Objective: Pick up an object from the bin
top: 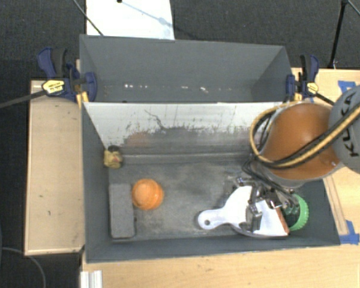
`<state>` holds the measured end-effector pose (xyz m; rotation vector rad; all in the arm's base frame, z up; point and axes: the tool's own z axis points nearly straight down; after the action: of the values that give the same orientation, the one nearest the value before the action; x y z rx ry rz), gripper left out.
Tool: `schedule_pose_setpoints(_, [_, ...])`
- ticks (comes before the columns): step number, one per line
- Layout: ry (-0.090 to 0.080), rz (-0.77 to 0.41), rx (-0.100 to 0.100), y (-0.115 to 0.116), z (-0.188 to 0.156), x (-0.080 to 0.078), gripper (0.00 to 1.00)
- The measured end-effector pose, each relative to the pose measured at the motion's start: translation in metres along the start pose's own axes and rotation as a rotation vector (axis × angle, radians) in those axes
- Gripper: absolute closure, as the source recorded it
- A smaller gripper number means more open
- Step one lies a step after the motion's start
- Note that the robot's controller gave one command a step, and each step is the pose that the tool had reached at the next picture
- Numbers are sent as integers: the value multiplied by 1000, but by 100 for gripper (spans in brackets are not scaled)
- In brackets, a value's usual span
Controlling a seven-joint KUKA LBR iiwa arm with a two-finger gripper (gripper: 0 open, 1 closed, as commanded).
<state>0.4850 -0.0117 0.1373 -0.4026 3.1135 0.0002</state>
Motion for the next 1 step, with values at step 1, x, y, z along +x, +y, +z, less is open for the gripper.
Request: schedule_pose_setpoints(1, [-10,134,1,8,67,1,0])
